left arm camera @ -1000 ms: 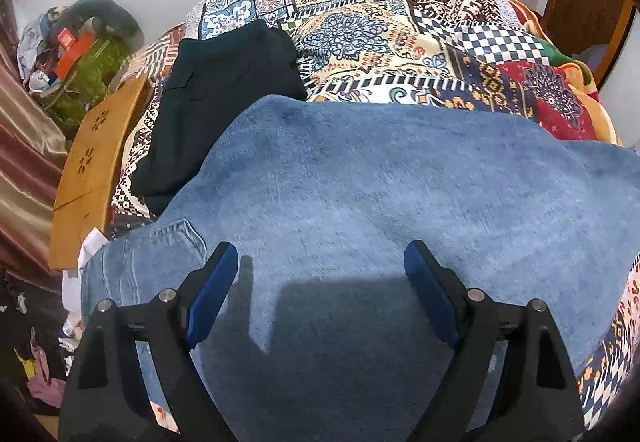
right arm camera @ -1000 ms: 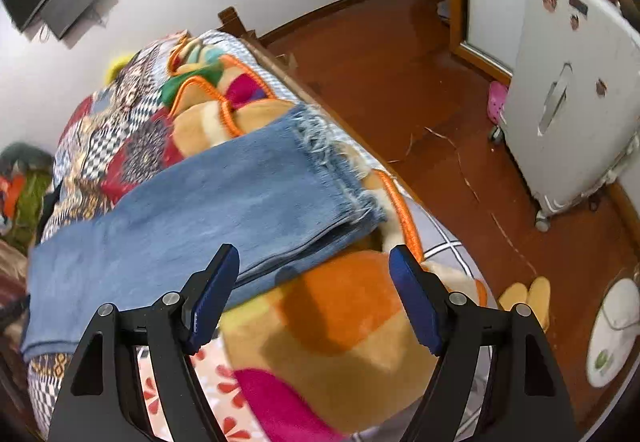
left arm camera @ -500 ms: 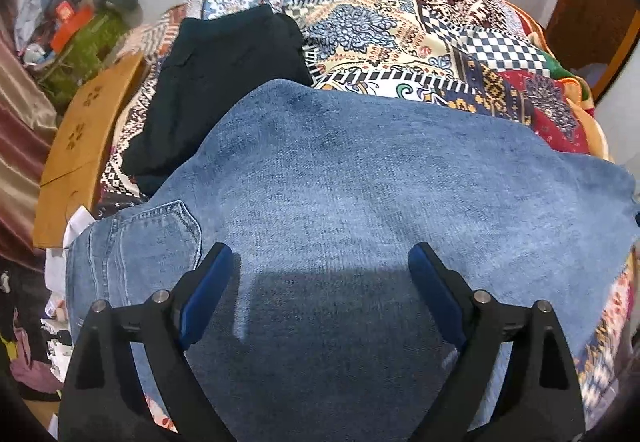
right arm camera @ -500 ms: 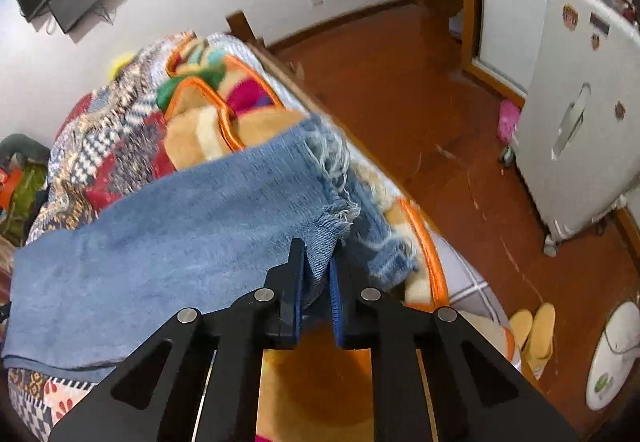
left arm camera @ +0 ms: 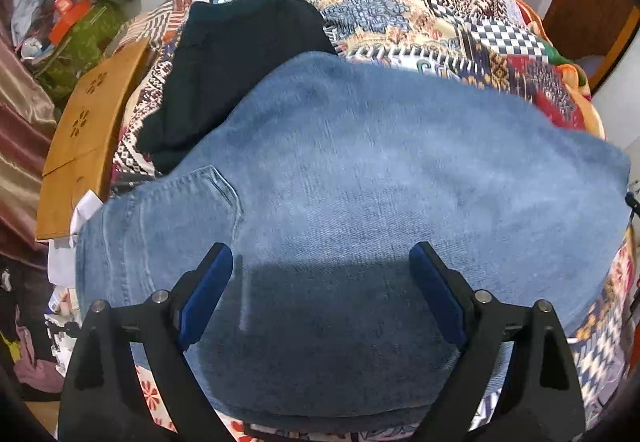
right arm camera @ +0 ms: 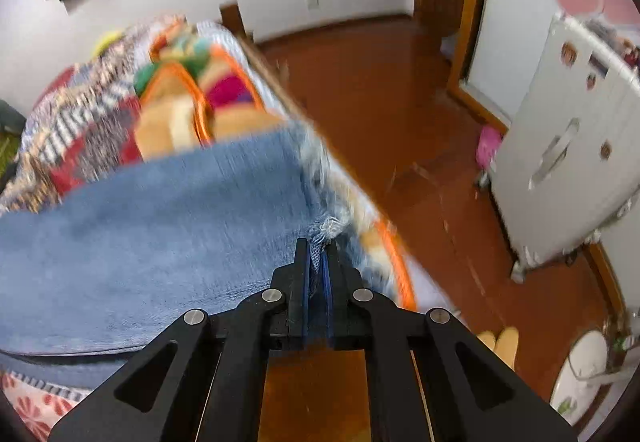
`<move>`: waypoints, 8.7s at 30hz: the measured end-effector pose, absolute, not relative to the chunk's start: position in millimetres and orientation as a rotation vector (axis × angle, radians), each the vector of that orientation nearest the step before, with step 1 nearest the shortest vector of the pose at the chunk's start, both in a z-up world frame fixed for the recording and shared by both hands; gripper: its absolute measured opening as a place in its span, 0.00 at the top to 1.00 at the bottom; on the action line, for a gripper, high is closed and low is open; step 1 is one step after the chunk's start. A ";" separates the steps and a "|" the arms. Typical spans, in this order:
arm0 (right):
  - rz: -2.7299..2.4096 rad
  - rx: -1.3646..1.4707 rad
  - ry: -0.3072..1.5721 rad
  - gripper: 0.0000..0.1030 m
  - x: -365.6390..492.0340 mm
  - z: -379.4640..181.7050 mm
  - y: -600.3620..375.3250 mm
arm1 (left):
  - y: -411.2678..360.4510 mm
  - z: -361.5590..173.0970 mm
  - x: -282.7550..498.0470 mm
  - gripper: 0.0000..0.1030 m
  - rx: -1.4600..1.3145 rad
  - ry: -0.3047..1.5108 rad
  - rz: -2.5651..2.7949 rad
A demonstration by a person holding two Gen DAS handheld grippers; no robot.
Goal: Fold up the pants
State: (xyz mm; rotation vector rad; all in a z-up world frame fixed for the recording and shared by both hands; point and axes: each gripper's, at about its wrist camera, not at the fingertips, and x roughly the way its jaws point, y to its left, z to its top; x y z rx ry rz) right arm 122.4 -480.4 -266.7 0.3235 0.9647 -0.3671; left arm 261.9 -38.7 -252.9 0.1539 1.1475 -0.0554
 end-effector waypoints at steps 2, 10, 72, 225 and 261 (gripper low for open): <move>-0.372 0.318 0.943 0.93 113.3 -254.2 -478.9 | -40.7 -252.8 260.8 0.08 0.176 1.133 -0.048; -0.280 0.458 0.854 0.40 79.1 -208.1 -464.8 | -63.5 -255.1 265.8 0.08 0.194 1.104 -0.085; 0.426 0.180 0.686 0.93 183.3 -100.8 -160.0 | 60.4 -210.0 214.1 0.03 -0.106 0.927 -0.054; 0.218 0.178 1.010 0.33 165.1 -229.5 -253.6 | 8.7 -50.5 224.9 0.82 -0.018 0.550 -0.083; 0.236 0.242 0.969 0.33 131.2 -210.2 -268.6 | -180.9 -152.6 245.8 0.07 0.150 0.994 -0.616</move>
